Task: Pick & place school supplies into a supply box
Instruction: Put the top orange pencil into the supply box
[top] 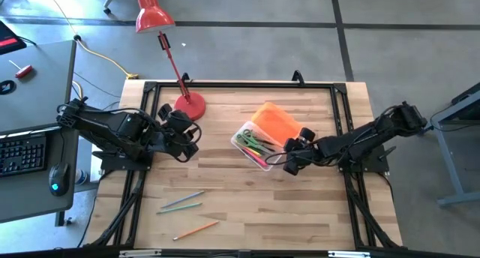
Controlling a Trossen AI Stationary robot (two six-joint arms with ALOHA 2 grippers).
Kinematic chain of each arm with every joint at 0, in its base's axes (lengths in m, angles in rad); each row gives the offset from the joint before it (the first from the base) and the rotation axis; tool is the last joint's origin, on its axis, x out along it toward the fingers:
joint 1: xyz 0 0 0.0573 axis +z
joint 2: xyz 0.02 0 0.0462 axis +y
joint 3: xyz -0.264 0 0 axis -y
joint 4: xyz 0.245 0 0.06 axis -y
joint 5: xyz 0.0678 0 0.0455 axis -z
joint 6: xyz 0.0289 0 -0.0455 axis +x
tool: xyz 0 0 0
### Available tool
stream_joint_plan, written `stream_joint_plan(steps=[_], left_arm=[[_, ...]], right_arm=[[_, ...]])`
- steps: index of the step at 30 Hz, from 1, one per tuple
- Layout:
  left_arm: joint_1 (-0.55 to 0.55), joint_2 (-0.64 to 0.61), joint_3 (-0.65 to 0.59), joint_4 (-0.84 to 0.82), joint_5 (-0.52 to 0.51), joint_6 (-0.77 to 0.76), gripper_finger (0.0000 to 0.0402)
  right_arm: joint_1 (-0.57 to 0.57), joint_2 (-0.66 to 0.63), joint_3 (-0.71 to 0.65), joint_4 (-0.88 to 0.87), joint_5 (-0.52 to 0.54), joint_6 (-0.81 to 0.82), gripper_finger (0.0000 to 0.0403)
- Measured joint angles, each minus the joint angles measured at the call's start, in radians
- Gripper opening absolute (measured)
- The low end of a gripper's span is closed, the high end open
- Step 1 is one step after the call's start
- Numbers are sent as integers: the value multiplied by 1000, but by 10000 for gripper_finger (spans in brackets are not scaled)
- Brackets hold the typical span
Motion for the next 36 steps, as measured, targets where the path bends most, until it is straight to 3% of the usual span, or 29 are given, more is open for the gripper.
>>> stream_joint_plan(steps=[5,16,29,36], left_arm=[[0,0,0,0,1,1,166],[0,0,0,0,-3,1,166],[0,0,0,0,-8,1,166],[0,0,0,0,-8,1,166]], right_arm=[[-17,0,0,1,-12,-24,92],[-45,0,0,80,-72,-160,8],[-44,1,34,83,-71,-182,3],[-44,1,187,-104,37,-216,1]])
